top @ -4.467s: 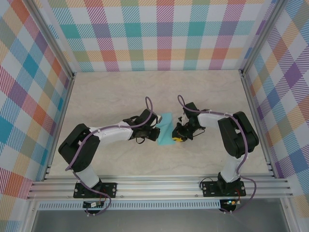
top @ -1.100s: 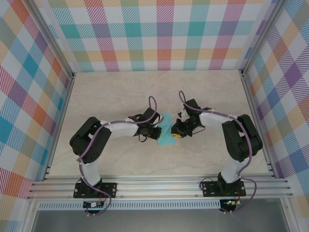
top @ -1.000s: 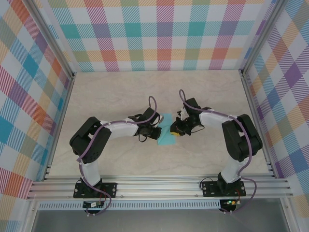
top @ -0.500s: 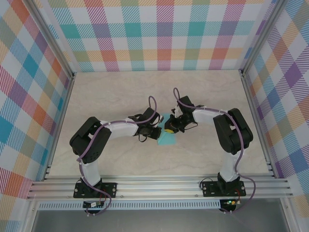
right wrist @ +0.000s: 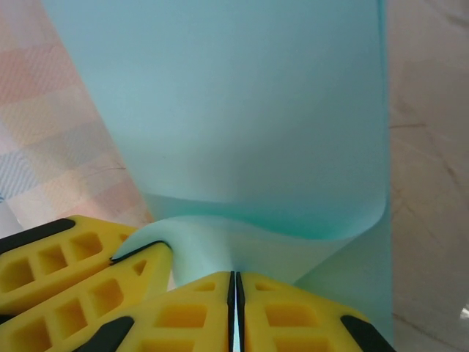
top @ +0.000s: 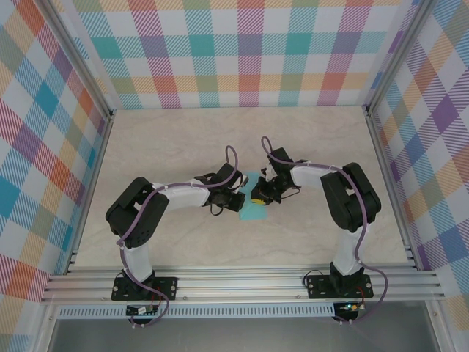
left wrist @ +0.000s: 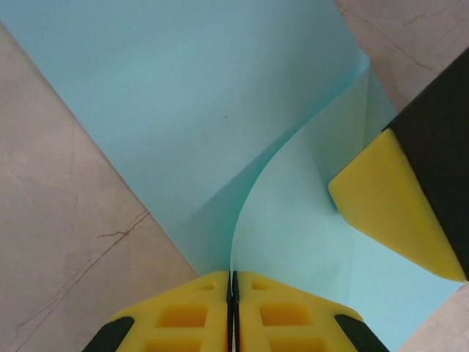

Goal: Fold a paper plane with a square sheet of paper (fold left side to right side)
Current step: Fold the triangle a second time at the center of the table.

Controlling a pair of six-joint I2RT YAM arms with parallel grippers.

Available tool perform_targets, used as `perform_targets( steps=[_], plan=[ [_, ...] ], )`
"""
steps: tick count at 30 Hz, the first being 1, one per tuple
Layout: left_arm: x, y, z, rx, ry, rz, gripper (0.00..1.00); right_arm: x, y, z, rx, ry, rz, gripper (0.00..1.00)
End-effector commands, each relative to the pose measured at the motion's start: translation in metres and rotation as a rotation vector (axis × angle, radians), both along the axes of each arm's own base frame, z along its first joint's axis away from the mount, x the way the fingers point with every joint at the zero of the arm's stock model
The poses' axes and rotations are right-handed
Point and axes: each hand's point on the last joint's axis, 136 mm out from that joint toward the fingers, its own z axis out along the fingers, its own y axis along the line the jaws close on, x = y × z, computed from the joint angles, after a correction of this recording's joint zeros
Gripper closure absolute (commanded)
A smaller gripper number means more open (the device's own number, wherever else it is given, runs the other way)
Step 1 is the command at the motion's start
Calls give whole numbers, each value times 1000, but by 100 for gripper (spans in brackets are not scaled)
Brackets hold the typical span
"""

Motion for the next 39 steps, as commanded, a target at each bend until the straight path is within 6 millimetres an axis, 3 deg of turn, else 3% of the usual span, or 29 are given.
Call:
perform_targets(
  steps=[1, 13, 23, 28, 33, 39],
  plan=[
    [3, 2, -3, 0, -3, 2, 91, -3, -3, -10, -42, 15, 21, 90],
    [8, 1, 8, -11, -26, 17, 89, -11, -14, -24, -107, 45, 18, 90],
    [4, -2, 70, -108, -92, 9, 67, -15, -19, -33, -135, 68, 6, 90],
    [-18, -10, 91, -211, -58, -55, 64, -15, -20, -34, -138, 68, 6, 90],
    [-43, -30, 86, -326, 41, -130, 64, -14, -19, -33, -135, 70, 2, 89],
    [-53, -46, 63, -351, 143, -162, 65, -15, -18, -33, -135, 71, 4, 89]
  ],
)
